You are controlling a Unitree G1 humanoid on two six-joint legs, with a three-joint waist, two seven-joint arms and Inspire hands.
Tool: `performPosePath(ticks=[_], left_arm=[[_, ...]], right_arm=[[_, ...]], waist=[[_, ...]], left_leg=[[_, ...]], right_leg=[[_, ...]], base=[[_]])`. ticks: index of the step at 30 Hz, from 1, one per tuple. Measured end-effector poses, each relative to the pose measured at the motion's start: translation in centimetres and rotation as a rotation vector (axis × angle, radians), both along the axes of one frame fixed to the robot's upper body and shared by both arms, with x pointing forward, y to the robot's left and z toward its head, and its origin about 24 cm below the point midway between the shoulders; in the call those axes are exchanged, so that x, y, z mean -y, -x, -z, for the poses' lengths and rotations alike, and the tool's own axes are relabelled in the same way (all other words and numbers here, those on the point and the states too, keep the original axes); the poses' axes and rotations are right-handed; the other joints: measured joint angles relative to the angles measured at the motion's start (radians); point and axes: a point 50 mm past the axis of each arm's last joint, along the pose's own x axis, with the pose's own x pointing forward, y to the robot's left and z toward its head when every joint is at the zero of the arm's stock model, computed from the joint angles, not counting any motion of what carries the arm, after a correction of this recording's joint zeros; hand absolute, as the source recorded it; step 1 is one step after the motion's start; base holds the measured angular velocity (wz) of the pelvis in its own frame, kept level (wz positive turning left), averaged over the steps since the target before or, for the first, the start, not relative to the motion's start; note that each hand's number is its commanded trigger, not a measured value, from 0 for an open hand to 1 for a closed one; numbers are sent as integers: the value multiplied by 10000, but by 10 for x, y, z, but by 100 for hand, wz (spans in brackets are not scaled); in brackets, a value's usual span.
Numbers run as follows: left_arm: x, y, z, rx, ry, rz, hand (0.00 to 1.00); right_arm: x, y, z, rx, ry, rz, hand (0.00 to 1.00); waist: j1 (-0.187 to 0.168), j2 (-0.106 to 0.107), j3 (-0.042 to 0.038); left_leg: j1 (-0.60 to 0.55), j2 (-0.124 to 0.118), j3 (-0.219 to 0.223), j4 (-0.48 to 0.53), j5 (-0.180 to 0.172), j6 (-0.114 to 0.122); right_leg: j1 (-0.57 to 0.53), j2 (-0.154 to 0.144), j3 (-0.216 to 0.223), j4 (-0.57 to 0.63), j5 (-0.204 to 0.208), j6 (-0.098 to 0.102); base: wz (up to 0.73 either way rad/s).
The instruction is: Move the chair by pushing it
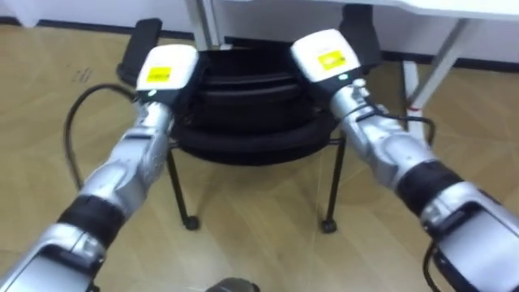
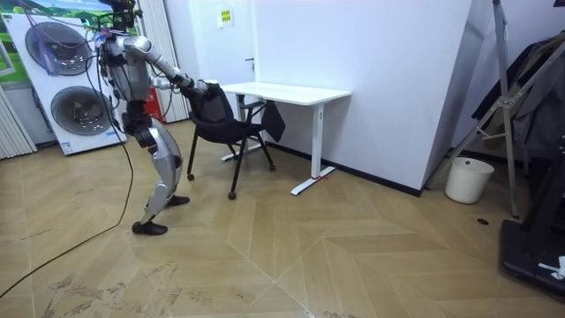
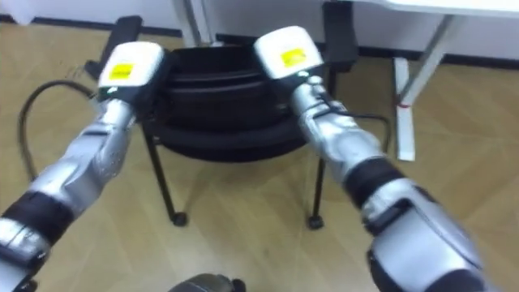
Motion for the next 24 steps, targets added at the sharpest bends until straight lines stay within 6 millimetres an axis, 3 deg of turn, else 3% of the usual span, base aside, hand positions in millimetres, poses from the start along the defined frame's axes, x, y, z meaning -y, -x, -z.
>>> performPosePath(ticks=[1,2,3,5,8,13,15,20,24], left_arm=[[1,0,0,15,-184,82,100],[4,1,1,40,-230,153,100],[6,0,-1,135,-409,272,100],[9,-4,-7,334,-637,382,100],[12,-8,-14,536,-652,463,100],[14,-9,-14,553,-535,438,100],[14,-10,-16,612,-479,419,100],[17,-10,-16,633,-334,458,100],[21,-12,-18,680,-306,577,100]], right_arm=[[3,2,5,-244,-107,-58,100],[5,3,7,-351,-245,46,100],[8,3,8,-428,-393,194,100],[11,1,4,-349,-565,355,100],[11,-2,-1,-133,-623,416,100],[14,-3,-3,-4,-554,464,100],[14,-4,-4,46,-512,440,100],[16,-5,-6,130,-454,440,100],[23,-5,-7,121,-408,476,100]], waist=[[11,-81,-16],[108,-74,-25],[188,-226,-39],[169,-471,-40],[166,-588,69],[185,-499,76],[283,-357,91],[228,-66,132],[146,-38,111]], left_leg=[[88,-247,483,-548,63,2],[321,-414,924,-1327,314,167],[468,-476,977,-1507,313,507],[573,-589,871,-1710,292,570],[586,-651,820,-1736,236,597],[582,-623,902,-1721,30,615],[609,-448,977,-1679,-36,610],[581,-304,1039,-1493,-79,671],[574,-334,1075,-1513,-111,758]], right_leg=[[180,-27,-161,223,2,9],[426,78,-326,219,1,12],[565,139,-479,223,-3,17],[561,187,-359,161,1,20],[531,229,-213,171,5,23],[146,302,623,650,128,0],[-96,441,1112,871,389,-81],[-194,758,1723,854,494,-110],[-202,783,1872,799,494,-108]], base=[[7],[6],[12],[27],[10],[-6],[-22],[-7],[2]])
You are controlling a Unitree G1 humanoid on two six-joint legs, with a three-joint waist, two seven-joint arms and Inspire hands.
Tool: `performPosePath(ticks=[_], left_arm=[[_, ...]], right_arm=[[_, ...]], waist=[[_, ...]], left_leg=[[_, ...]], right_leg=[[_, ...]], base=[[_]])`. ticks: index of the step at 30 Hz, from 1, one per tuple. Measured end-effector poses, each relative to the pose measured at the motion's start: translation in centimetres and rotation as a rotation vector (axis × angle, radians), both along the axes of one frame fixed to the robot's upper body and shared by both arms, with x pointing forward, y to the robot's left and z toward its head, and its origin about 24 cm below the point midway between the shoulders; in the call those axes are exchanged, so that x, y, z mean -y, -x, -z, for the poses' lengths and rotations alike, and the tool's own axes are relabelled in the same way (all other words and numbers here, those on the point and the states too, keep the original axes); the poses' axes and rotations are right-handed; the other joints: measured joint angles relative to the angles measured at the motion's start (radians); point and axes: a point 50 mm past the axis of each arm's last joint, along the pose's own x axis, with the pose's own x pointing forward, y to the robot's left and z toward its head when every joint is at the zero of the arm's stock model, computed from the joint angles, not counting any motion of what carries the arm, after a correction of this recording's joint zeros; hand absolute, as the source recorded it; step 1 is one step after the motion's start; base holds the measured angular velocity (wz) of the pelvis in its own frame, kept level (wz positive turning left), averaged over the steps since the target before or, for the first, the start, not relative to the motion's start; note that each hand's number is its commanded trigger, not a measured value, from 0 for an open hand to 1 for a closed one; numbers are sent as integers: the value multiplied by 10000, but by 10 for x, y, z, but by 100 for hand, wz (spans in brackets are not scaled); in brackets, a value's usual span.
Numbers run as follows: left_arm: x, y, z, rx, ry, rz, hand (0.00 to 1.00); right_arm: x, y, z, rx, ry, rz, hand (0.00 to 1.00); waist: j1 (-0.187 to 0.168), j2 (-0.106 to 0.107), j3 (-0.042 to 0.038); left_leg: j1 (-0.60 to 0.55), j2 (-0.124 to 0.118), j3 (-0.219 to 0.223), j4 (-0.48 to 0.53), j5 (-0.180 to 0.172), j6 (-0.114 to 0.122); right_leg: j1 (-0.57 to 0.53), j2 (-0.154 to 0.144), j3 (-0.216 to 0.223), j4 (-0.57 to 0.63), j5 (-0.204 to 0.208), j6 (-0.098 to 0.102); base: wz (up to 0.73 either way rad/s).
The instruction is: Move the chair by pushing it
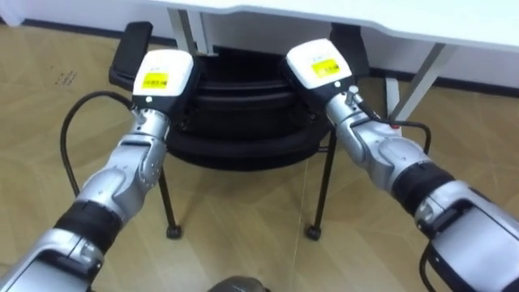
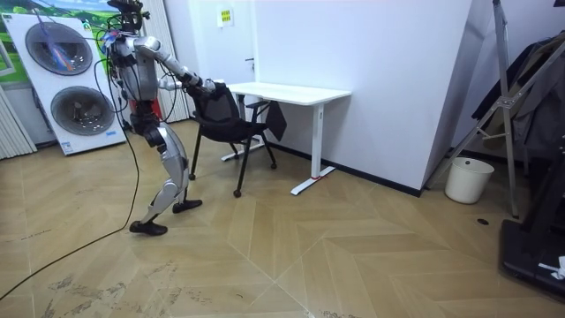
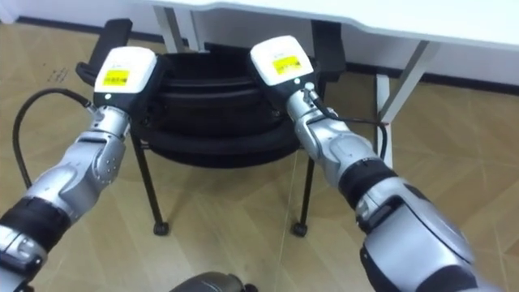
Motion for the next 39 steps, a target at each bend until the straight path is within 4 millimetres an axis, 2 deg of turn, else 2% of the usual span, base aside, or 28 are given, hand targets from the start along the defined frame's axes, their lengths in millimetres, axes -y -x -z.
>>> performPosePath(ticks=[2,5,10,12,15,18,19,20,21,22,23,24,25,27,28,29,32,35,36,38,39], left_arm=[[1,-1,-1,28,-24,29,100],[3,-3,-4,76,-96,111,100],[7,-5,-8,65,-340,343,100],[9,-6,-10,21,-441,413,100],[12,-5,-8,-209,-574,547,100],[13,-6,-9,-230,-642,597,100],[14,-6,-9,-261,-724,662,100],[16,-6,-7,-356,-738,695,100],[17,-5,-4,-455,-759,716,100],[17,-5,-2,-583,-797,762,100],[15,-6,-6,-468,-823,920,100],[18,-9,-10,-437,-770,989,100],[20,-10,-8,-573,-771,970,100],[22,-10,-4,-830,-855,1085,100],[22,-10,-3,-842,-841,1111,100],[21,-10,-3,-849,-834,1084,100],[23,-9,-3,-809,-765,1129,100],[24,-9,-1,-885,-738,1102,100],[24,-9,-1,-890,-729,1105,100],[27,-9,0,-941,-694,1120,100],[27,-9,1,-1003,-695,1129,100]], right_arm=[[1,0,0,6,-60,17,100],[3,0,0,13,-158,97,100],[8,3,4,-113,-447,277,100],[9,4,6,-158,-560,345,100],[12,7,12,-359,-688,433,100],[14,8,13,-396,-760,487,100],[15,9,15,-450,-839,559,100],[16,12,18,-540,-886,601,100],[17,13,21,-624,-883,638,100],[20,15,23,-702,-871,664,100],[21,14,19,-654,-960,596,100],[22,13,18,-635,-1001,699,100],[22,13,20,-758,-1005,812,100],[25,16,25,-1011,-1022,864,100],[26,18,27,-982,-1081,864,100],[26,18,27,-930,-1047,865,100],[27,18,26,-830,-971,866,100],[30,18,26,-840,-891,885,100],[30,18,26,-841,-883,891,100],[31,19,28,-864,-878,919,100],[31,20,29,-875,-894,925,100]], waist=[[-54,-21,-6],[-191,-31,-13],[-688,-3,-37],[-821,10,-58],[-1118,29,-82],[-1385,108,-127],[-1583,139,-145],[-1649,135,-150],[-1675,120,-147],[-1837,-55,-130],[-1766,202,-280],[-1840,150,-274],[-1845,81,-294],[-2055,68,-276],[-2135,-34,-277],[-2220,42,-288],[-2188,130,-259],[-2282,226,-212],[-2334,242,-200],[-2412,231,-197],[-2442,135,-230]], left_leg=[[-8,0,33,-55,39,67],[21,1,140,-101,78,209],[84,23,227,65,-86,447],[128,238,615,44,-152,561],[394,475,1528,-22,-317,825],[380,533,1717,-40,-348,851],[391,532,1785,-83,-356,791],[514,505,1907,-334,-312,275],[629,431,1896,-574,-240,-512],[283,461,1259,752,-566,-716],[-1,704,-119,2293,-1774,-631],[-96,528,62,2677,-2059,177],[-62,538,218,2646,-2068,190],[100,789,658,2290,-2062,206],[191,974,1113,1992,-1954,201],[198,1161,1375,1779,-1770,226],[233,1241,1650,1264,-1475,130],[315,1425,2097,1138,-1479,136],[315,1424,2111,1136,-1479,136],[345,1430,2269,988,-1473,124],[420,1433,2469,788,-1466,112]], right_leg=[[16,9,-6,-120,1,2],[15,-42,-11,-152,94,167],[95,-61,-11,-65,325,252],[-35,-97,138,94,532,297],[-70,-447,205,328,689,363],[-179,-468,184,428,820,341],[-215,-471,190,531,899,242],[-349,-416,194,729,978,60],[-401,-341,159,752,1047,-93],[-709,-388,262,1138,1249,16],[-1079,-537,614,2099,1417,340],[-1199,-733,857,2679,1116,608],[-1192,-770,905,2692,1033,623],[-1085,-690,821,2518,1142,601],[-1066,-637,786,2158,1160,507],[-1063,-597,797,1817,1156,514],[-1093,-535,705,1198,1149,523],[-1014,-597,697,1148,1147,522],[-999,-596,704,1143,1149,519],[-987,-547,740,1260,1182,463],[-968,-444,717,1485,1252,378]], base=[[0],[-1],[-2],[-14],[-24],[-22],[-7],[-12],[-19],[-44],[-51],[-49],[-10],[8],[0],[-13],[-30],[-11],[5],[12],[8]])
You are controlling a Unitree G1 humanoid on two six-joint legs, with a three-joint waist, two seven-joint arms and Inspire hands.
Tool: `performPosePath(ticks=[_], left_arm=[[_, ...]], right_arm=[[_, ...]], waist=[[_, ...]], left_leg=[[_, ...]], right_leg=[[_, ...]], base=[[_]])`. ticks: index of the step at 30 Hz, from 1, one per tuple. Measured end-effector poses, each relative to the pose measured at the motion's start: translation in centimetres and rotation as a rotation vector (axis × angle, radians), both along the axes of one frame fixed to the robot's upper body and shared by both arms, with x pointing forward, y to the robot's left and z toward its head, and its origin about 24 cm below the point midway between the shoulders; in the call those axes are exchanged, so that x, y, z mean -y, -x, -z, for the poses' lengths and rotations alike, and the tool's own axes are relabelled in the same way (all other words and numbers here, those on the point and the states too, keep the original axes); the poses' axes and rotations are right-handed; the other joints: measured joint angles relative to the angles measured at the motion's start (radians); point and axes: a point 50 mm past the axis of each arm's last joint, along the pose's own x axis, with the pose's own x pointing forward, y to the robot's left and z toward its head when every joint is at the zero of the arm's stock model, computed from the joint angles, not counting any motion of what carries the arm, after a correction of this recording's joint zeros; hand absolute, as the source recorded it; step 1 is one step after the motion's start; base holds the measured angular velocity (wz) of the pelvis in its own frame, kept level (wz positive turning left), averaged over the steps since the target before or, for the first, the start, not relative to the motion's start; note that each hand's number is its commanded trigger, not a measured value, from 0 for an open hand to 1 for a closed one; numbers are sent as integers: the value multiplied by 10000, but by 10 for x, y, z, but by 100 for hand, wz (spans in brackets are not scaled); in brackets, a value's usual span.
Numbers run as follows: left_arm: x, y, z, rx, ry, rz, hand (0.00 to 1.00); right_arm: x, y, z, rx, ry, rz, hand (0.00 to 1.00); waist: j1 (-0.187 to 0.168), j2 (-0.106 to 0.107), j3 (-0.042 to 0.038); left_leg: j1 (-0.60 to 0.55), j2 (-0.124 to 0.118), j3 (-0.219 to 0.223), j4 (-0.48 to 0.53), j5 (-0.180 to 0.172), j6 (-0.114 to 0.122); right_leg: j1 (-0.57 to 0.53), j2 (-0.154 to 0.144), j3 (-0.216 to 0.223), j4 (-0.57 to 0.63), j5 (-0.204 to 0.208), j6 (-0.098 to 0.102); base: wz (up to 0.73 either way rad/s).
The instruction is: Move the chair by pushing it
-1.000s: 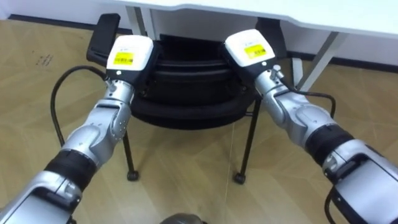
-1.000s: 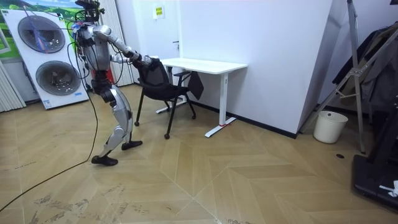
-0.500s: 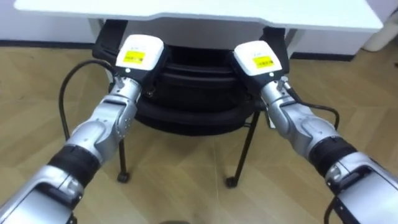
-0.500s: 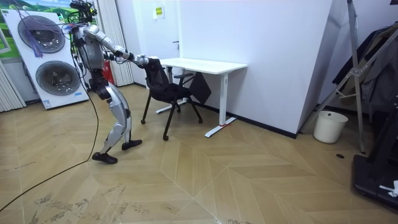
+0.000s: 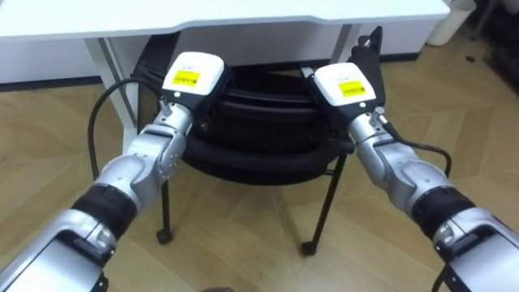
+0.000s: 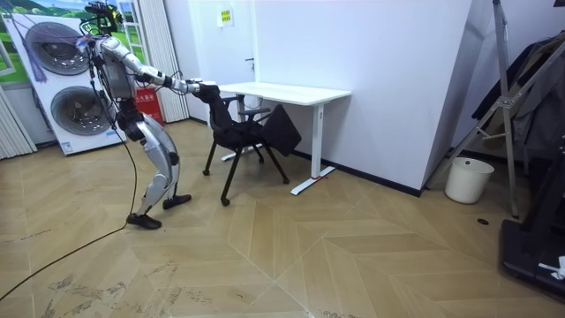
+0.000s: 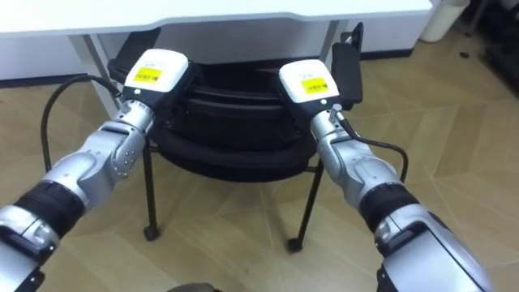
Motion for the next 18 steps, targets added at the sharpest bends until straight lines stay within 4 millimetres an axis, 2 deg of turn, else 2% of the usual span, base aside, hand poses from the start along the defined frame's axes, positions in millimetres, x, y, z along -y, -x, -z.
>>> performPosePath(ticks=[2,5,10,13,14,15,16,17,18], left_arm=[[-1,0,2,-98,-16,-64,100],[-1,0,2,-139,-18,-68,100],[-2,-1,1,-95,-42,7,100],[-2,-2,-2,-5,-61,65,100],[-3,-3,-3,28,-96,91,100],[-3,-3,-3,39,-117,94,100],[-4,-3,-3,39,-149,80,100],[-5,-2,-2,21,-175,85,100],[-6,-2,-3,49,-161,92,100]], right_arm=[[1,1,1,24,38,22,100],[1,1,1,28,108,32,100],[1,1,1,52,97,45,100],[1,0,-1,166,43,56,100],[1,0,-1,182,2,67,100],[0,0,-1,183,-11,65,100],[-1,0,0,175,-22,70,100],[-3,1,1,159,-39,93,100],[-4,-2,-3,279,-34,59,100]], waist=[[-22,-15,-5],[70,23,1],[98,26,23],[98,59,48],[111,24,81],[109,7,94],[100,-42,109],[-38,-197,81],[-179,-305,118]], left_leg=[[112,-2,211,-277,42,-71],[146,-27,185,-463,258,-433],[79,-130,-14,-446,282,-453],[-43,-278,-328,-429,453,-255],[-64,-498,-639,-466,496,-325],[-67,-582,-737,-502,525,-372],[-46,-835,-1024,-728,726,-705],[1,-1295,-1573,-1212,1119,-1393],[-316,-1115,-1752,21,807,-625]], right_leg=[[31,65,22,-229,32,-76],[31,118,31,-522,96,-125],[-10,263,131,-561,112,-158],[-104,413,319,-555,104,-171],[-96,442,372,-558,104,-173],[-98,446,382,-555,106,-180],[-89,439,390,-659,110,-315],[-47,336,473,-1046,154,-534],[-51,279,431,-1056,201,-453]], base=[[-2],[-14],[-6],[1],[7],[12],[20],[20],[-4]])
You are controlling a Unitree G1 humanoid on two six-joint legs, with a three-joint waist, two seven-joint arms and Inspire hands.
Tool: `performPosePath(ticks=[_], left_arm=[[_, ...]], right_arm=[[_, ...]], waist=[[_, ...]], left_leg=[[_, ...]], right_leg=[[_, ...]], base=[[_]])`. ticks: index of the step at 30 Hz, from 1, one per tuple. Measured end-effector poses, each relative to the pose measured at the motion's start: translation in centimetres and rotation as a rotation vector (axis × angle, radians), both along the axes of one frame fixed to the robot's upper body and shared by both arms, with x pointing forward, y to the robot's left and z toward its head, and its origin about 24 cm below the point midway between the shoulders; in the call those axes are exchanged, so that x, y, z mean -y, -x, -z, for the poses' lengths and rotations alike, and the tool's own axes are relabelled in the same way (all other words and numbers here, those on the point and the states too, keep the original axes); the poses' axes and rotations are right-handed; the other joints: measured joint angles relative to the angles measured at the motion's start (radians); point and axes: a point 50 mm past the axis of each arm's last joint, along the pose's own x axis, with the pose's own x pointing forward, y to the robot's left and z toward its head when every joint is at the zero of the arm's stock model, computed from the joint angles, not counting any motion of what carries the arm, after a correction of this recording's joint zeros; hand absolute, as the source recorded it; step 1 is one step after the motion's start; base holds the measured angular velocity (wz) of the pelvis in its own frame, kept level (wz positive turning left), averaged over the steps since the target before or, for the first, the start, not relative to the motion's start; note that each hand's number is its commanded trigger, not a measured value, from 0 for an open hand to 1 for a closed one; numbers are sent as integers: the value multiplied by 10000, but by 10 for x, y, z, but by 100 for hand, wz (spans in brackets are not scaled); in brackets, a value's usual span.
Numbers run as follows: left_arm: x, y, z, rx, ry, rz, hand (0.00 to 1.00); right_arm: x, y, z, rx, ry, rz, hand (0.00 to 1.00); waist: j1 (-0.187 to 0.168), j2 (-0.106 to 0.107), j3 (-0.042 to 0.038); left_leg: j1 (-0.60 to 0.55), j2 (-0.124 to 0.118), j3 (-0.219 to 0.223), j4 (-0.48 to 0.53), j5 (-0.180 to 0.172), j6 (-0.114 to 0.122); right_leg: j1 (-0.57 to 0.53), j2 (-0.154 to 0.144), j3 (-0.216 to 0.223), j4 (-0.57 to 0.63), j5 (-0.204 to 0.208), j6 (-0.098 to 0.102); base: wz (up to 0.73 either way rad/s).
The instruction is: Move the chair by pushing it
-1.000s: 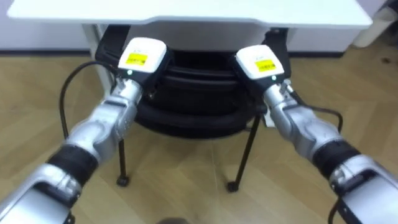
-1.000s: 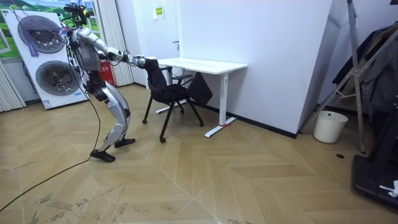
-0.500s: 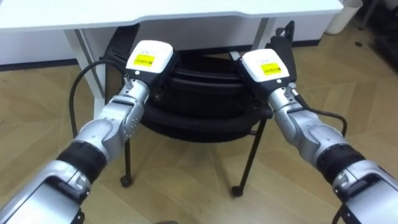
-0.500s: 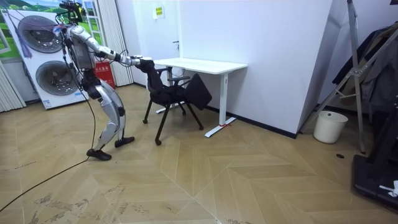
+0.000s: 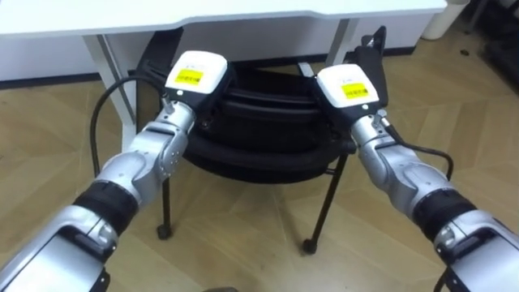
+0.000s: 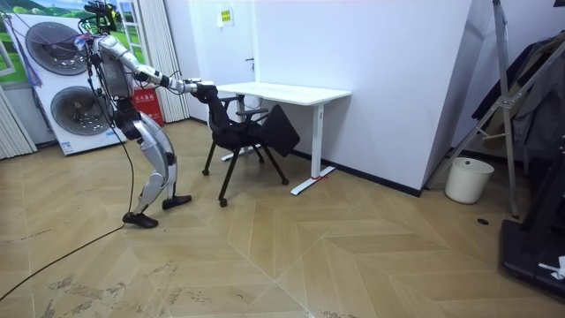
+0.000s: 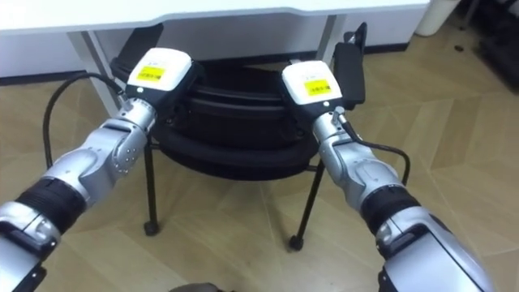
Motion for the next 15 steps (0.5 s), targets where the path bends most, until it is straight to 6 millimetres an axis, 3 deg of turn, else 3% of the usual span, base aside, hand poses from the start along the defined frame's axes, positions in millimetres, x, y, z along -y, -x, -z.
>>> performPosePath(ticks=[1,2,3,4,5,6,7,8,9,11,13,15], left_arm=[[-2,-1,-2,67,2,6,100],[-1,-4,-8,244,21,53,100],[-1,-5,-9,266,-30,65,100],[-1,-5,-7,184,-174,73,100],[-2,-5,-8,191,-236,111,100],[-3,-6,-10,259,-247,81,100],[-5,-5,-10,275,-259,54,100],[-7,-5,-10,294,-283,31,100],[-9,-5,-11,323,-302,34,100],[-11,-6,-11,410,-306,39,100],[-12,-6,-11,413,-327,53,100],[-13,-5,-8,319,-294,25,100]], right_arm=[[-2,-2,-2,42,-2,-25,100],[-3,-4,-5,81,-66,30,100],[-4,-4,-5,45,-142,91,100],[-5,-2,-1,-191,-241,133,100],[-5,-2,0,-247,-286,133,100],[-8,-2,0,-132,-327,133,100],[-9,-2,0,-78,-325,130,100],[-10,-1,0,-10,-308,82,100],[-12,-1,0,23,-295,44,100],[-14,-1,-1,84,-289,-2,100],[-14,-1,-1,103,-276,-27,100],[-15,-1,0,70,-206,-83,100]], waist=[[140,187,10],[411,660,-15],[468,605,43],[418,248,-98],[355,211,-95],[413,278,19],[427,287,22],[459,338,57],[482,347,63],[517,419,108],[501,445,127],[422,455,137]], left_leg=[[-116,483,-231,902,-329,182],[-140,679,-950,1719,-1354,505],[-113,474,-1096,1827,-1400,576],[-79,27,-1382,1618,-1423,633],[-17,-127,-1738,1339,-1237,627],[133,-182,-2060,1013,-877,655],[182,-234,-2249,870,-812,614],[289,-388,-2778,625,-668,533],[330,-417,-2987,522,-596,469],[492,-494,-3816,357,-472,242],[607,-496,-4267,378,-572,27],[796,-475,-4606,383,-724,-229]], right_leg=[[-105,134,-148,335,-28,48],[-335,283,-290,1177,-202,278],[-454,219,-262,1483,-294,327],[-533,-57,-314,1615,-404,363],[-553,33,-348,1400,-443,380],[-619,212,-373,973,-465,365],[-729,337,-349,754,-471,354],[-956,576,-248,401,-504,275],[-1102,691,-231,258,-536,217],[-1688,999,-209,-635,-540,119],[-2115,1111,9,-1583,-329,-68],[-2312,1199,556,-2819,245,-50]], base=[[-40],[-44],[-7],[31],[29],[10],[-6],[0],[14],[22],[33],[48]])
